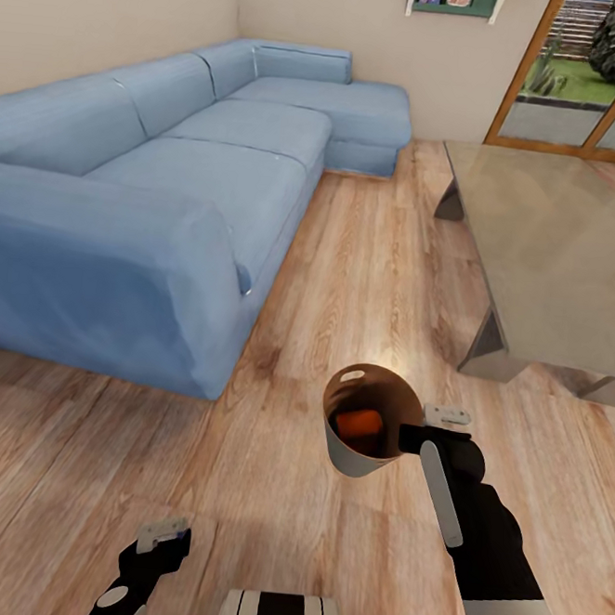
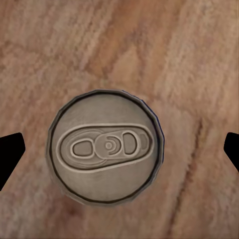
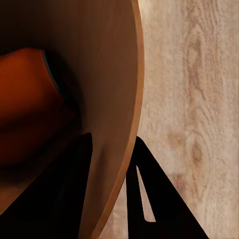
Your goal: Put the three can of soda from the living room inside the tash can in the kitchen.
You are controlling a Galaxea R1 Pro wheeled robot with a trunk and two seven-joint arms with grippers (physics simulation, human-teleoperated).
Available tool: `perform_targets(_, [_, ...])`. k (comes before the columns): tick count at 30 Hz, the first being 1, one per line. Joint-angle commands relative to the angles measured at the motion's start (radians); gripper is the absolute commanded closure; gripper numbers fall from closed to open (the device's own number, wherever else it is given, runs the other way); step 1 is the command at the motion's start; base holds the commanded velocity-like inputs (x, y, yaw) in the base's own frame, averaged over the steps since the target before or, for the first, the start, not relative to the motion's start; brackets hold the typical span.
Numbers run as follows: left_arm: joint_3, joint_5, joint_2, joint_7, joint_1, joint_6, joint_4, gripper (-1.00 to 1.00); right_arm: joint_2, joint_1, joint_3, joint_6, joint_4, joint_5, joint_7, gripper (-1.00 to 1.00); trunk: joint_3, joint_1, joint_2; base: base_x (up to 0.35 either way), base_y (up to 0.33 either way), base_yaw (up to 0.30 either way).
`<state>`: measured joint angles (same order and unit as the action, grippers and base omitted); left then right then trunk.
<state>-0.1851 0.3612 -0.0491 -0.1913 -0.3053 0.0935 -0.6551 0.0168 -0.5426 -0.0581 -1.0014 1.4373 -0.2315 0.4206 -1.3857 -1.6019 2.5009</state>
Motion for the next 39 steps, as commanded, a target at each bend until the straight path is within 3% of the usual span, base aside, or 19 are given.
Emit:
perform_targets(1, [0.000,0.000,0.000,0.000,0.000,0.000,0.000,-1.00,0.000,0.000,0.000,0.003,0.001,-0.005,-0.002,1.00,-0.001,0.000,0.000,0.067,0.000,0.000])
perform_targets(19, [0.000,0.000,0.000,0.001,0.000,0.000,0.000,-1.00,0.000,0.000,0.000,0.003,0.001,-0.005,-0.002,1.00,-0.002,0.000,0.000,0.035,0.000,0.000])
perform_targets(28, [0.001,0.000,0.000,0.001,0.000,0.000,0.000,-1.00,0.000,0.000,0.000,0.003,0.001,-0.005,-0.002,1.00,-0.037,-0.004,0.002,0.000,0.000,0.000])
perform_targets(39, [0.000,0.000,0.000,0.001,0.000,0.000,0.000,-1.00,0.000,0.000,0.000,0.003,0.001,-0.005,-0.002,1.00,-0.044,-0.005,0.003,0.000,0.000,0.000])
